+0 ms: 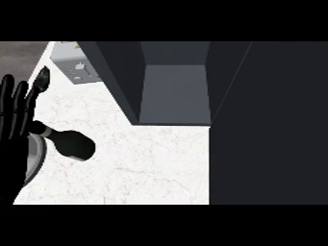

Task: Pick up the wine, place it into the cabinet and close the cabinet

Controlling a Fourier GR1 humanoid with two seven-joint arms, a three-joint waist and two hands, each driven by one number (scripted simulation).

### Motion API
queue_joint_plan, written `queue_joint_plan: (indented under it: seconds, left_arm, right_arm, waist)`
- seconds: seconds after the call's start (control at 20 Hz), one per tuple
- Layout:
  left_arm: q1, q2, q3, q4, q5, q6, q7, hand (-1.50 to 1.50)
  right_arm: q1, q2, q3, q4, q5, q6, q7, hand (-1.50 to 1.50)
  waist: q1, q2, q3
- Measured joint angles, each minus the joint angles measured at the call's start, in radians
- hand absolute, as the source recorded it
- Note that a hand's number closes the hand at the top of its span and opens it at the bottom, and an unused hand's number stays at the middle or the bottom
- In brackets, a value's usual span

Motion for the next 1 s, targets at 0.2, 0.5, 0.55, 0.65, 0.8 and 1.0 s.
queue_joint_plan:
  seconds: [0.2, 0.5, 0.55, 0.65, 0.8, 1.0]
  left_arm:
    - [-0.043, 0.064, 0.04, 0.061, 0.094, -0.107, -0.04, -1.5]
    - [-0.076, 0.136, 0.073, 0.21, 0.411, -0.328, 0.018, -1.5]
    - [-0.084, 0.15, 0.085, 0.235, 0.468, -0.356, 0.042, -1.5]
    - [-0.109, 0.177, 0.104, 0.272, 0.571, -0.394, 0.096, -1.5]
    - [-0.144, 0.215, 0.133, 0.306, 0.696, -0.423, 0.175, -1.5]
    - [-0.182, 0.255, 0.17, 0.33, 0.801, -0.433, 0.257, -1.5]
  right_arm:
    - [0.049, 0.002, 0.004, -0.036, 0.007, 0.005, -0.022, -1.5]
    - [0.107, -0.022, 0.061, -0.072, -0.042, 0.073, 0.042, -1.5]
    - [0.115, -0.031, 0.065, -0.089, -0.061, 0.086, 0.067, -1.5]
    - [0.135, -0.046, 0.066, -0.117, -0.092, 0.106, 0.105, -1.5]
    - [0.161, -0.057, 0.07, -0.177, -0.117, 0.115, 0.163, -1.5]
    - [0.191, -0.052, 0.086, -0.241, -0.12, 0.116, 0.22, -1.5]
  waist:
    - [-0.023, 0.001, -0.02]
    - [-0.044, 0.006, -0.03]
    - [-0.044, 0.006, -0.03]
    - [-0.041, 0.004, -0.031]
    - [-0.035, 0.002, -0.03]
    - [-0.029, 0.001, -0.03]
